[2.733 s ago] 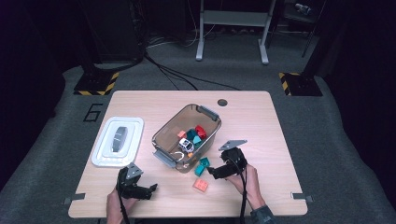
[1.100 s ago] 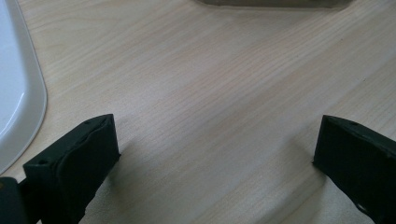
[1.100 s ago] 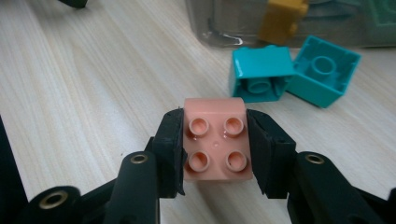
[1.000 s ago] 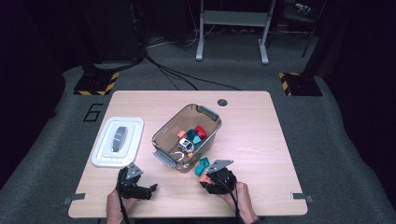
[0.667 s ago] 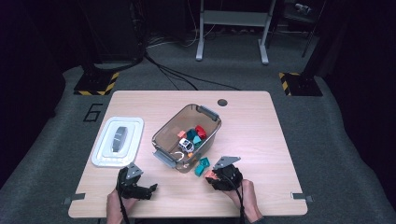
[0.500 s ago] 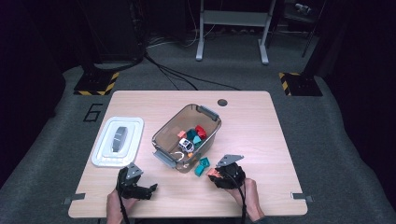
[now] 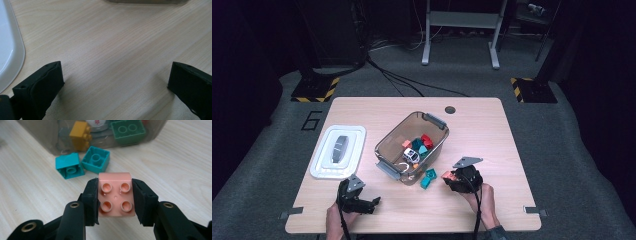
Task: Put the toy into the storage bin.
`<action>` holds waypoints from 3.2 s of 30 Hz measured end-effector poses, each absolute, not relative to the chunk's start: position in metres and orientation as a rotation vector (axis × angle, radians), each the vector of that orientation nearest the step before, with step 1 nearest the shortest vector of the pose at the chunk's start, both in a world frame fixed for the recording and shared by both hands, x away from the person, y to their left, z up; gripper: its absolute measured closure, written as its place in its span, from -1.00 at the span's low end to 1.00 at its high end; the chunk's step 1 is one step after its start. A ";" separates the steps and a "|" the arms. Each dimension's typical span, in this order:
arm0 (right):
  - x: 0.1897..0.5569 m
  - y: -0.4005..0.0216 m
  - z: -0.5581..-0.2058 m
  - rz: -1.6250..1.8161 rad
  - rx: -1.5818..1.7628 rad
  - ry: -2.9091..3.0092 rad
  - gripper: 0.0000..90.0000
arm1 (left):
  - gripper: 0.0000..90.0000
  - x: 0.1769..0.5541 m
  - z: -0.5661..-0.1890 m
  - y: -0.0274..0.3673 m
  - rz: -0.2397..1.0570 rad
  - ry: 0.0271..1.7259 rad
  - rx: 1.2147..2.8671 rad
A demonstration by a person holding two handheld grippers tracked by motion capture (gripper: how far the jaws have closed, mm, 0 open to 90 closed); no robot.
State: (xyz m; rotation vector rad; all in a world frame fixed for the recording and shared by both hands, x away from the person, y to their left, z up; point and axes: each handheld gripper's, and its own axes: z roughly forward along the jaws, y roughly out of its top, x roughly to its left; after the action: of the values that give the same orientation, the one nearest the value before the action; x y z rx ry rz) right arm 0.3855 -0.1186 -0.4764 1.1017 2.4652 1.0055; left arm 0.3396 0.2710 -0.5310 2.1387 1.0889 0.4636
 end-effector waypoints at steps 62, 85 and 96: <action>0.483 -0.141 -0.382 0.987 1.268 2.255 0.31 | -1.00 0.340 -0.531 0.271 0.468 1.088 2.140; 0.496 -0.085 -0.358 1.019 1.109 2.319 0.30 | -1.00 0.340 -0.531 0.271 0.468 1.087 2.141; 0.505 -0.068 -0.384 0.952 1.118 2.414 0.30 | -1.00 0.340 -0.531 0.271 0.468 1.087 2.141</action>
State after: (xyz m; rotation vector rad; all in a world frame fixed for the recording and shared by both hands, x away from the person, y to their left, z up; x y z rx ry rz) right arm 0.5052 -0.0678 -0.3843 1.1178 2.4142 0.9524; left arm 0.3401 0.2712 -0.5310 2.1410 1.0870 0.4679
